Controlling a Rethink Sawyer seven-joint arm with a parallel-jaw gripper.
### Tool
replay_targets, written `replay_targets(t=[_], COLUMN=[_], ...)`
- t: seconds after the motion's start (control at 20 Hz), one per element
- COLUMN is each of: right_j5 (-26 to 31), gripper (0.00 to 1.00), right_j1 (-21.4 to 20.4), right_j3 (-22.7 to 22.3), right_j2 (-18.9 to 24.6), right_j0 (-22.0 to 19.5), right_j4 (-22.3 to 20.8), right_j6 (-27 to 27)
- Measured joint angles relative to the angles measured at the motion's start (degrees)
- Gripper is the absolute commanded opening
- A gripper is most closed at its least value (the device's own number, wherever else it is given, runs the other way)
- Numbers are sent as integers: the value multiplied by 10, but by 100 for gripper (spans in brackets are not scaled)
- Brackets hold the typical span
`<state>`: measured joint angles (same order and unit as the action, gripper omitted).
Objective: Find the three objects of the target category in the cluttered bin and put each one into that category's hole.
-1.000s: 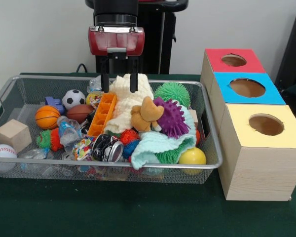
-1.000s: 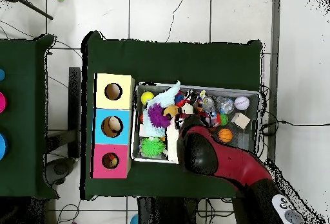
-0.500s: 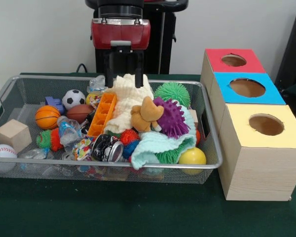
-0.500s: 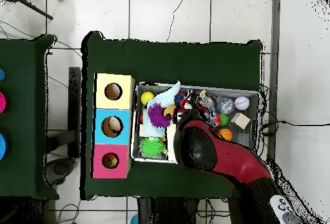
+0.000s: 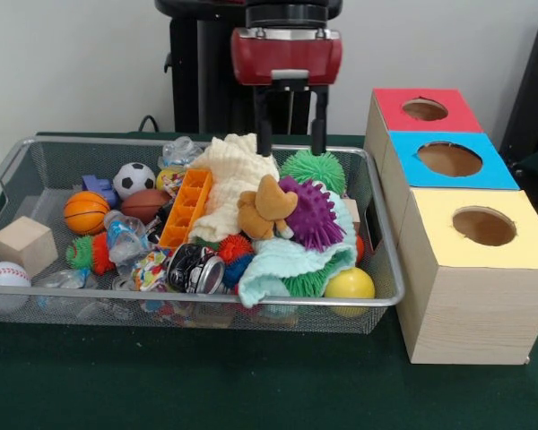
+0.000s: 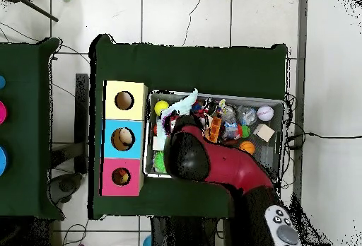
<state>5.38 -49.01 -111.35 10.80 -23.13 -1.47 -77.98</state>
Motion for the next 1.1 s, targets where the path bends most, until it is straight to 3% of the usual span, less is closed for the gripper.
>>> replay_targets(t=[0.25,0.5,1.1], right_j5=[0,0,0], gripper=[100,100,100], right_j1=[14,36,49], right_j3=[10,23,30], right_j2=[-10,-10,-10], right_j0=[30,27,-37], right_j4=[0,0,-1], right_j6=[0,0,0])
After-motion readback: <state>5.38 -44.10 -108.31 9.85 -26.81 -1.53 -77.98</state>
